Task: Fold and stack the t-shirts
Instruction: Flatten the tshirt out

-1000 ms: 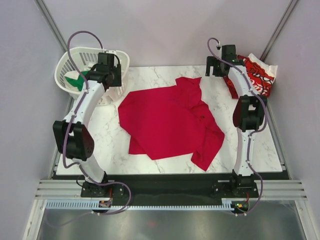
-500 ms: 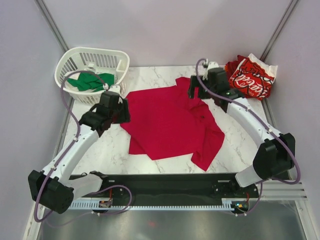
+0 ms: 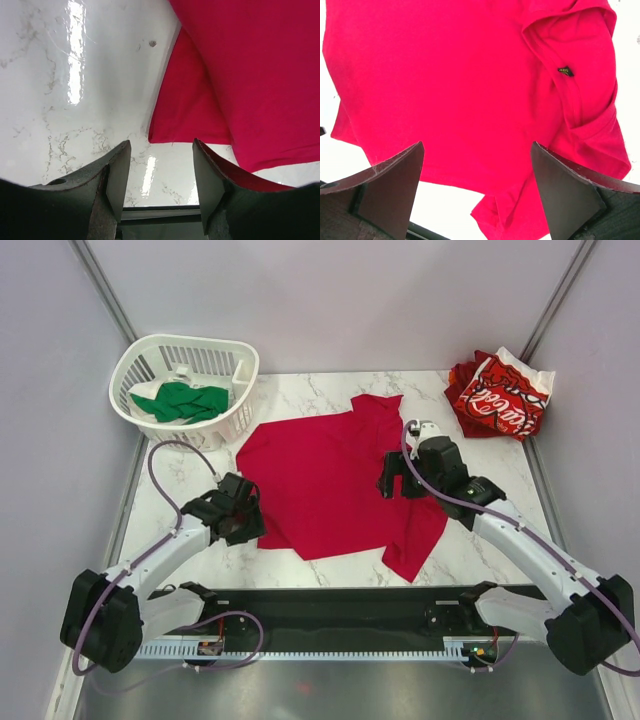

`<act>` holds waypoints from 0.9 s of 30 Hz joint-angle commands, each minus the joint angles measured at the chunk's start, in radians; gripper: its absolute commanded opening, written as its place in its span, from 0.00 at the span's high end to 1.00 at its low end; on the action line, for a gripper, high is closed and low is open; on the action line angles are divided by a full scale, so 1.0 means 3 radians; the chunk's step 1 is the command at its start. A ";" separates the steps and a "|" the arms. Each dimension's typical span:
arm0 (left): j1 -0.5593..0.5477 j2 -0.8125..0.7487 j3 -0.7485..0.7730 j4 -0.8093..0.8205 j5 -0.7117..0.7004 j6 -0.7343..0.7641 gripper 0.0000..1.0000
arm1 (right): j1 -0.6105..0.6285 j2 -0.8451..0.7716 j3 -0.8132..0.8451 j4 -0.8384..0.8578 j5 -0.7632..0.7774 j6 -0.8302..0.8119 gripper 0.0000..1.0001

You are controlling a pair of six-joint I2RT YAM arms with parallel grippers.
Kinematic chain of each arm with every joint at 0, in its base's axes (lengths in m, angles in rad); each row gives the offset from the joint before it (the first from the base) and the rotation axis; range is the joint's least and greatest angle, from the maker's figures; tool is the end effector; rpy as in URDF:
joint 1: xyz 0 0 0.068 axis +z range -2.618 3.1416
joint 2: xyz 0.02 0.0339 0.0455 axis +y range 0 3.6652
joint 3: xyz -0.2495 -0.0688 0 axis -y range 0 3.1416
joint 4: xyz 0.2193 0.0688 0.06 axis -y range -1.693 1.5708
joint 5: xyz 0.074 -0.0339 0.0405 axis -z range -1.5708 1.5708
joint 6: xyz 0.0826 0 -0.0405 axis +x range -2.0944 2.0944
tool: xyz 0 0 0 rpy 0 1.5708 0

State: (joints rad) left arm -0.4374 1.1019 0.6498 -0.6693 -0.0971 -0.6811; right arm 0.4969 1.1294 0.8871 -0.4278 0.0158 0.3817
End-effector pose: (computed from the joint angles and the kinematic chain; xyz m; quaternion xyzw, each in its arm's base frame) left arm 0.1833 -0.0769 0.1535 -0.1291 0.9652 -0.0780 0.2137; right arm 0.2322 0.1244 0.2475 -0.0484 0.8990 0.1787 0.3970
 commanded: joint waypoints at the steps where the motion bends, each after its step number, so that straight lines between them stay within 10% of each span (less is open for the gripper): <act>1: -0.0055 0.0019 -0.0223 0.0441 0.0165 -0.0317 0.41 | 0.0016 -0.0170 -0.0139 -0.0118 -0.0027 -0.0024 0.04; 16: -0.0306 0.0392 -0.0218 0.0584 -0.0147 -0.0383 0.75 | 0.0036 -0.0594 -0.0686 -0.0333 -0.0272 0.0583 0.02; 19: -0.0301 0.0423 -0.0198 0.0605 -0.0157 -0.0332 0.96 | 0.0036 -0.0594 -0.0890 -0.0312 -0.0375 0.0849 0.03; 27: -0.0296 0.0034 0.0114 0.0396 -0.0438 -0.0164 0.98 | 0.0199 -0.1074 -0.1254 -0.0761 -0.0073 0.1458 0.09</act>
State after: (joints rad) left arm -0.5243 1.1728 0.6048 -0.5476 -0.1501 -0.7631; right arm 0.5224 0.8902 0.5201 -0.5835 -0.0525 0.6994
